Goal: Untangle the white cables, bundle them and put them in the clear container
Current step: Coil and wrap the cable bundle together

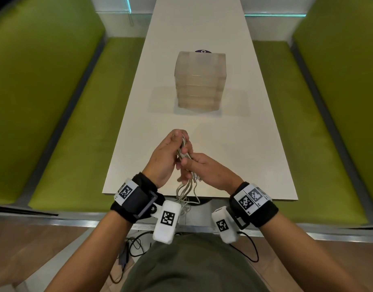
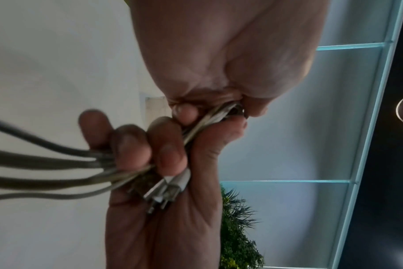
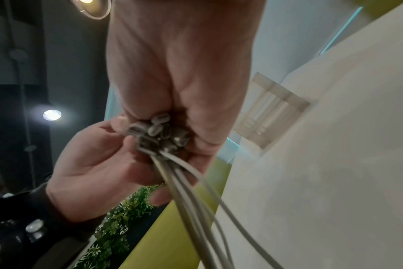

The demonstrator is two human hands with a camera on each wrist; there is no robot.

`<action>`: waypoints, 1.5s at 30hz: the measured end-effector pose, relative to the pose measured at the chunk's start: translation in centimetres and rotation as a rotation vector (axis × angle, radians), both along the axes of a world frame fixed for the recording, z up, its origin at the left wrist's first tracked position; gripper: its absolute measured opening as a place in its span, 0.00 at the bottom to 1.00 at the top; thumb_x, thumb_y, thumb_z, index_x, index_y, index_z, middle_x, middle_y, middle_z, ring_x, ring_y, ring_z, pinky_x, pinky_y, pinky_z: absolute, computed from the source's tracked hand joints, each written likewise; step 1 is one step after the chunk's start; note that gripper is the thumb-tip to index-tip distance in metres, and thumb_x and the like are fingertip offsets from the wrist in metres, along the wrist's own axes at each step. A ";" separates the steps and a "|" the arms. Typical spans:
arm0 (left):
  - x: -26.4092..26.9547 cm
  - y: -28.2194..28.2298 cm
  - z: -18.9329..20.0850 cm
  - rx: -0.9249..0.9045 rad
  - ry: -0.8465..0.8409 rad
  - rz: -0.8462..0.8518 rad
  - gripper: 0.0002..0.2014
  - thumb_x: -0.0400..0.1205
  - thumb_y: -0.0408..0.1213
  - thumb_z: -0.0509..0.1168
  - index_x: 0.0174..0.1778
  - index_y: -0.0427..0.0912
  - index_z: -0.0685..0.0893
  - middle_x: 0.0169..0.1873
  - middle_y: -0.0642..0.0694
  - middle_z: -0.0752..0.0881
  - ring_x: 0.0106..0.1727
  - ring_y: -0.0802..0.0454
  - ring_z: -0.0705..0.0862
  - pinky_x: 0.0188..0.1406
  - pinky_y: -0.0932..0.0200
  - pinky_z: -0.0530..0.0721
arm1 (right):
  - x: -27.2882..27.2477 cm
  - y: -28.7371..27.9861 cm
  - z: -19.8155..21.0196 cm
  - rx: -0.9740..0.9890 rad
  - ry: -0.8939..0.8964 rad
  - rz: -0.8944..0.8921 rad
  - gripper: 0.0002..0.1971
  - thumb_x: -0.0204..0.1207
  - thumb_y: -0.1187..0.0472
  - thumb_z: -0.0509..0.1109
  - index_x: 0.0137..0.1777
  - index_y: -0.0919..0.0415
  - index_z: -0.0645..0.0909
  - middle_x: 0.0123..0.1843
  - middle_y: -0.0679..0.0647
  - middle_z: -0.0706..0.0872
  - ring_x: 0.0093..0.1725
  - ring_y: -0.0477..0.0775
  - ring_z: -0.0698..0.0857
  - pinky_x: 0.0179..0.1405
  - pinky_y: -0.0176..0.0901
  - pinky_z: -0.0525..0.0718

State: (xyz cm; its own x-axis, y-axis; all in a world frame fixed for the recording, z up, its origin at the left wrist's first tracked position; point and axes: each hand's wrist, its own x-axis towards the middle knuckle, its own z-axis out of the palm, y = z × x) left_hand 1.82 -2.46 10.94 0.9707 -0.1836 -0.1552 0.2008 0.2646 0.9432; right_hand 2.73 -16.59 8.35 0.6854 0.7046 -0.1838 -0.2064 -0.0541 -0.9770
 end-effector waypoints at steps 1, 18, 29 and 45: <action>0.1 0.0 -0.1 0.028 0.002 -0.002 0.16 0.86 0.52 0.51 0.42 0.45 0.74 0.27 0.52 0.71 0.28 0.50 0.70 0.26 0.53 0.68 | -0.1 -0.1 -0.3 0.054 0.071 0.027 0.14 0.83 0.53 0.57 0.46 0.65 0.74 0.28 0.46 0.77 0.33 0.50 0.82 0.52 0.57 0.83; 0.5 -0.2 0.4 0.071 0.088 -0.029 0.20 0.88 0.48 0.52 0.32 0.42 0.71 0.19 0.54 0.63 0.25 0.55 0.66 0.28 0.65 0.69 | -1.3 0.3 -1.5 0.174 0.256 0.028 0.14 0.84 0.54 0.54 0.43 0.61 0.74 0.25 0.48 0.72 0.23 0.46 0.70 0.36 0.44 0.80; 0.2 -0.8 -0.2 0.040 0.069 -0.060 0.21 0.83 0.57 0.53 0.34 0.43 0.73 0.19 0.53 0.64 0.26 0.54 0.66 0.30 0.64 0.72 | -1.9 0.1 -1.3 0.149 0.246 -0.013 0.14 0.85 0.57 0.54 0.39 0.61 0.73 0.27 0.49 0.75 0.24 0.47 0.75 0.30 0.40 0.78; -1.9 -1.5 -3.6 0.187 -0.131 -0.260 0.13 0.82 0.51 0.61 0.42 0.45 0.79 0.22 0.53 0.71 0.23 0.55 0.68 0.28 0.58 0.68 | 1.9 -0.9 7.5 0.229 -0.045 -0.240 0.12 0.88 0.58 0.52 0.43 0.61 0.70 0.30 0.50 0.74 0.28 0.50 0.77 0.29 0.38 0.78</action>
